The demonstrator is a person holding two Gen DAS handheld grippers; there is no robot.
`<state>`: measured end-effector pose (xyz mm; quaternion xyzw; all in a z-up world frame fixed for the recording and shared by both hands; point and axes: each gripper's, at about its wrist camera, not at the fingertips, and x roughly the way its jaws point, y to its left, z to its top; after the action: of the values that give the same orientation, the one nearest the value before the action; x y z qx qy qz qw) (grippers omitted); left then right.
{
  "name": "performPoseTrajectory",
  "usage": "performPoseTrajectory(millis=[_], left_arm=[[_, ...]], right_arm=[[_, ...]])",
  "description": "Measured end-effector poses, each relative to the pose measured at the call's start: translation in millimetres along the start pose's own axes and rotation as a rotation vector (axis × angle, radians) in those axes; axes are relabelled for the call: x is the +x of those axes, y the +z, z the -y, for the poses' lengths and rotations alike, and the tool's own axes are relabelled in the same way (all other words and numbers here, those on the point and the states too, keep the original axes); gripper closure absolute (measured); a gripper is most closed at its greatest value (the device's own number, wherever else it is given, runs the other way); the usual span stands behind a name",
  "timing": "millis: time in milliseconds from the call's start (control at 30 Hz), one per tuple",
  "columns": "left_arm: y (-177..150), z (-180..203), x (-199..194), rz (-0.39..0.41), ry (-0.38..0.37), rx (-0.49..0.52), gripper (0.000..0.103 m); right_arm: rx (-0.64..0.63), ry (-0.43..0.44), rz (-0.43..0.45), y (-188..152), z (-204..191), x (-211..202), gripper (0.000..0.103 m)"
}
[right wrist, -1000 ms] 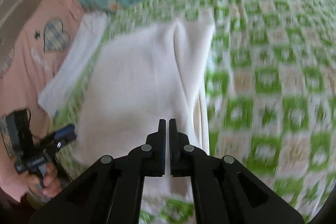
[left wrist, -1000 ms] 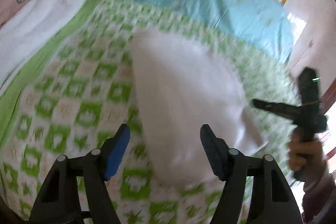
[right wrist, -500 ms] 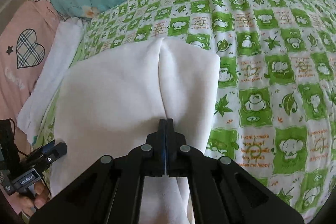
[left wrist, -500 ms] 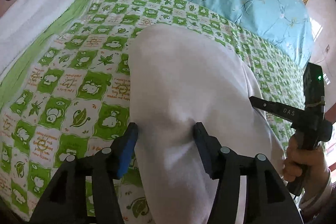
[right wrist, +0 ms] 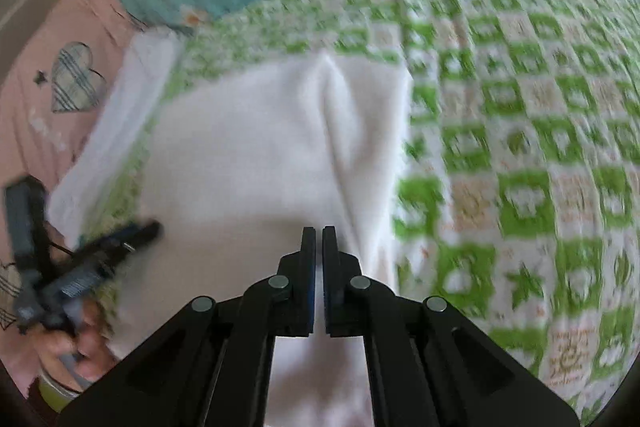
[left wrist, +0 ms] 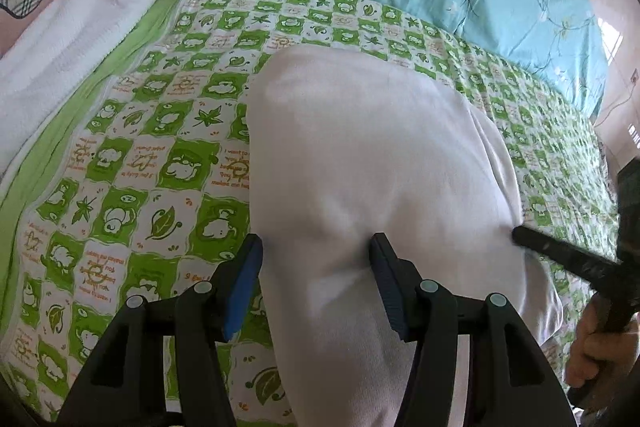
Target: Fold large clothes
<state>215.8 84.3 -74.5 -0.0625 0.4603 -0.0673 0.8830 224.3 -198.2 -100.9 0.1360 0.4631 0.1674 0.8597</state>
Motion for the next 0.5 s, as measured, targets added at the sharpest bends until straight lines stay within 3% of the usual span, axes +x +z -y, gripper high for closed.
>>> performPoseTrajectory(millis=[167,200,233,267,300,367,400,433,467,500], left_arm=[[-2.4,-3.6,-16.4,-0.004,0.002,-0.017,0.046],[-3.7,-4.4,-22.3,0.002,0.013,-0.018,0.046],[-4.8,-5.2,-25.4,0.006,0.019,-0.019,0.045],[-7.3,-7.7,-30.6,0.01,0.024,-0.025,0.041],[-9.5,-8.9,-32.5,0.009,0.022,-0.029,0.039],[-13.9,-13.4,-31.7,-0.007,0.017,-0.035,0.039],[-15.3,-15.1,-30.7,-0.012,0.011,-0.039,0.039],[-16.8,-16.9,-29.6,-0.018,0.0,-0.047,0.039],[-17.2,-17.2,-29.6,-0.02,-0.007,-0.05,0.039],[-16.8,-16.8,-29.2,-0.02,-0.009,-0.048,0.039]], right_arm=[[0.097,0.05,0.024,-2.0,19.2,-7.8,0.097],[0.097,0.051,0.039,-0.2,18.7,-11.7,0.083],[0.098,0.058,0.052,2.0,18.2,-14.4,0.06],[0.097,0.065,0.058,4.1,17.6,-15.7,0.051],[0.092,0.072,0.063,7.7,17.2,-14.6,0.049],[0.073,0.067,0.051,10.5,15.5,-9.3,0.05],[0.067,0.061,0.032,12.8,14.5,-1.5,0.058],[0.07,0.064,0.01,12.7,14.0,5.9,0.087],[0.077,0.058,-0.009,12.7,14.3,11.7,0.096],[0.085,0.054,-0.007,12.9,15.6,12.4,0.096]])
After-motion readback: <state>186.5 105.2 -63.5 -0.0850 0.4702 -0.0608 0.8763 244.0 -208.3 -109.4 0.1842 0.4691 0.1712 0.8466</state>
